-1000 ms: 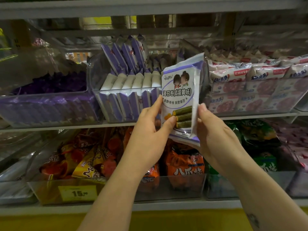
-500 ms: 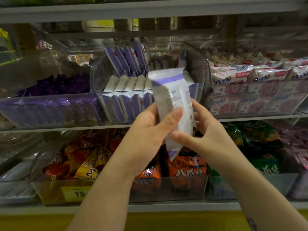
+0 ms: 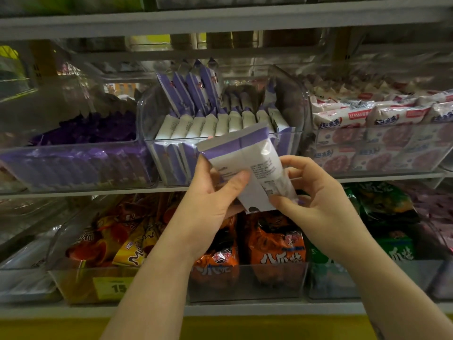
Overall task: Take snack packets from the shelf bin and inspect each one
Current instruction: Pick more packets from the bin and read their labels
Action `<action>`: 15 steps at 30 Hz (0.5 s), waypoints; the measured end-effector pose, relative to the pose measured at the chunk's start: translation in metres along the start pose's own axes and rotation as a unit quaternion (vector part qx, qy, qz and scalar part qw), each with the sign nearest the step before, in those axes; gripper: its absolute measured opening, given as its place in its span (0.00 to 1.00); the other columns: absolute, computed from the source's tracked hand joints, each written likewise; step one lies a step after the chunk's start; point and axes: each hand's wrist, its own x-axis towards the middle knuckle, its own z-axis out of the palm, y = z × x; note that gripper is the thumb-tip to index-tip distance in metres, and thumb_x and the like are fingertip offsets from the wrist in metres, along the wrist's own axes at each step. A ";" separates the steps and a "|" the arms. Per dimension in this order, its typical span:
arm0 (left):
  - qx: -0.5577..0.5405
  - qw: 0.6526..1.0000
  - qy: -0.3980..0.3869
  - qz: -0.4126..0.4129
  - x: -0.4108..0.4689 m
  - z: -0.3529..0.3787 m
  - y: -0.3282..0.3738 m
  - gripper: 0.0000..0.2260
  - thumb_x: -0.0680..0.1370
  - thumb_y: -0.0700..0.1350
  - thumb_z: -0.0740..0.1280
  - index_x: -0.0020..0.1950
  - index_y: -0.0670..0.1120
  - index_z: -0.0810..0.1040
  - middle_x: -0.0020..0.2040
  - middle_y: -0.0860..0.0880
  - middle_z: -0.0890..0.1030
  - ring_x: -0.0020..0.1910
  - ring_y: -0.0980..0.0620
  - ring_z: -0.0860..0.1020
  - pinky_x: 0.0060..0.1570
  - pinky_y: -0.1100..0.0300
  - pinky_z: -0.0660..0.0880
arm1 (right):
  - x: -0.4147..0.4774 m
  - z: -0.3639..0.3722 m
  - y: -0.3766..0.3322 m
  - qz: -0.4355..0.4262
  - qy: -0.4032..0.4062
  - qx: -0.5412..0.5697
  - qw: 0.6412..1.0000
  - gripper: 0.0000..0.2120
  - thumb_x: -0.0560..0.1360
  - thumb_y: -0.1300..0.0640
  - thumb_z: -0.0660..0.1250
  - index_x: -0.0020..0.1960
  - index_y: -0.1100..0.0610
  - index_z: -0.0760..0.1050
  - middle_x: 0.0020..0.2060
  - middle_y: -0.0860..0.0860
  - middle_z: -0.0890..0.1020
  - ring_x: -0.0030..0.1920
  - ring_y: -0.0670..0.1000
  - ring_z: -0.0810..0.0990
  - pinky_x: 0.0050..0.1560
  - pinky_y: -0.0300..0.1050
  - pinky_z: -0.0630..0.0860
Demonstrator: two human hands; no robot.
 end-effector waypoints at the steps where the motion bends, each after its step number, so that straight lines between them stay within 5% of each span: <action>1: -0.012 1.000 -0.003 -0.002 0.000 0.002 0.000 0.28 0.67 0.54 0.74 0.66 0.62 0.70 0.58 0.56 0.81 0.59 0.55 0.80 0.56 0.44 0.78 | -0.001 0.002 -0.002 -0.015 0.014 -0.008 1.000 0.26 0.72 0.62 0.72 0.56 0.33 0.72 0.47 0.38 0.80 0.50 0.39 0.79 0.47 0.31 0.76; 5: -0.053 0.999 -0.004 0.008 0.001 0.009 0.000 0.41 0.64 0.52 0.76 0.72 0.66 0.60 0.61 0.54 0.81 0.61 0.51 0.79 0.55 0.43 0.79 | -0.004 0.008 -0.012 -0.068 0.043 -0.040 0.996 0.29 0.71 0.63 0.72 0.66 0.40 0.71 0.50 0.39 0.78 0.51 0.40 0.78 0.50 0.29 0.75; 8: -0.133 0.991 0.016 -0.001 0.002 0.010 0.001 0.50 0.65 0.48 0.76 0.75 0.68 0.47 0.66 0.48 0.77 0.60 0.45 0.80 0.52 0.42 0.79 | -0.004 0.009 -0.017 -0.076 0.035 -0.025 0.996 0.31 0.68 0.53 0.74 0.68 0.39 0.68 0.50 0.39 0.79 0.54 0.41 0.79 0.52 0.32 0.77; 11: -0.165 0.986 0.032 0.017 0.003 0.008 0.002 0.41 0.70 0.44 0.71 0.76 0.65 0.54 0.65 0.45 0.76 0.59 0.45 0.81 0.46 0.45 0.80 | -0.004 0.006 -0.020 -0.051 0.014 0.072 0.996 0.31 0.64 0.49 0.74 0.65 0.37 0.70 0.52 0.41 0.81 0.57 0.43 0.80 0.55 0.37 0.78; 15: -0.179 0.981 0.054 0.046 0.003 0.006 0.005 0.35 0.71 0.44 0.70 0.74 0.63 0.60 0.59 0.46 0.77 0.55 0.46 0.82 0.43 0.47 0.80 | -0.002 -0.001 -0.018 -0.031 0.014 0.122 0.992 0.21 0.62 0.50 0.75 0.54 0.49 0.76 0.53 0.45 0.83 0.58 0.46 0.81 0.57 0.43 0.79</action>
